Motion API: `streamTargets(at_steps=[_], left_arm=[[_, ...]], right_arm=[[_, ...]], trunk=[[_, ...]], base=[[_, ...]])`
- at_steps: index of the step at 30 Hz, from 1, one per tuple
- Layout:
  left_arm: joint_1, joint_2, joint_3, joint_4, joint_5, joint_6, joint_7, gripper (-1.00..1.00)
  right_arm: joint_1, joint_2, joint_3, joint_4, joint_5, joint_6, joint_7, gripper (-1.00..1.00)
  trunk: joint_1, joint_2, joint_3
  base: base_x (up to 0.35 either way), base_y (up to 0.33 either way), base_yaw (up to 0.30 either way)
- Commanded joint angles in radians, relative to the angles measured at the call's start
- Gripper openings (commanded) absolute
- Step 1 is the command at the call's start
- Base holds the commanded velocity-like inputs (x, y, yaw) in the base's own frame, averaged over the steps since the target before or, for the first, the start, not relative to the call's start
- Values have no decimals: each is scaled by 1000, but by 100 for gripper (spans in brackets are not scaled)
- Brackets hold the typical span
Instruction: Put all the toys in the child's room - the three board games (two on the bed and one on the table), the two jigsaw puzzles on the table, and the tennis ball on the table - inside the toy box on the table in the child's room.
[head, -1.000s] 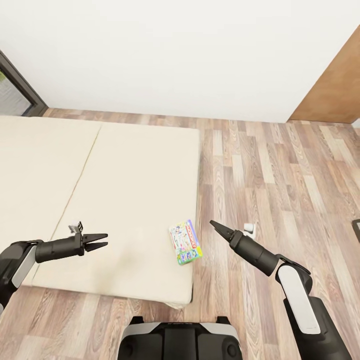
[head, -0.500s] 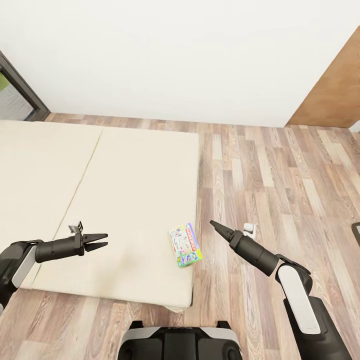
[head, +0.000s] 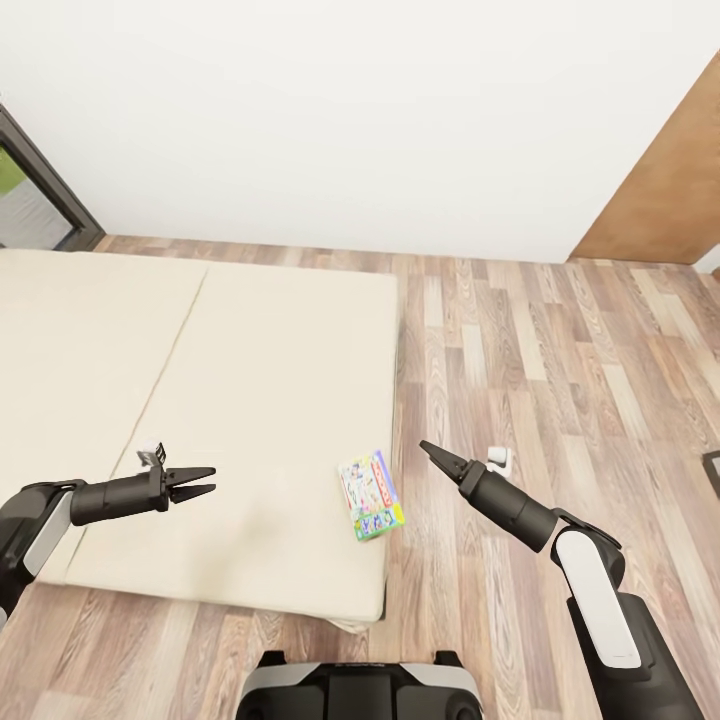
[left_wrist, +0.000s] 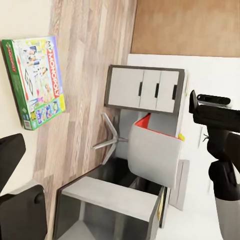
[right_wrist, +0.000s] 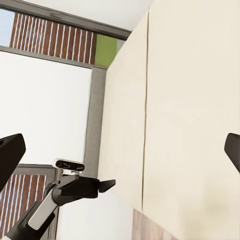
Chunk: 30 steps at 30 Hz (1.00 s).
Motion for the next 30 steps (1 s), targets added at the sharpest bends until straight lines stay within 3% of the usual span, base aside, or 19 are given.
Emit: streamTargets(at_steps=[1,30], left_arm=[[0,0,0,0,3,9,-1,100],[0,0,0,0,3,9,-1,100]], right_arm=[[-1,0,-1,0,-2,7,2,100],[-1,0,-1,0,-2,7,2,100]], trunk=[[1,-1,0],[1,-1,48]], base=[[0,0,0],[0,0,0]])
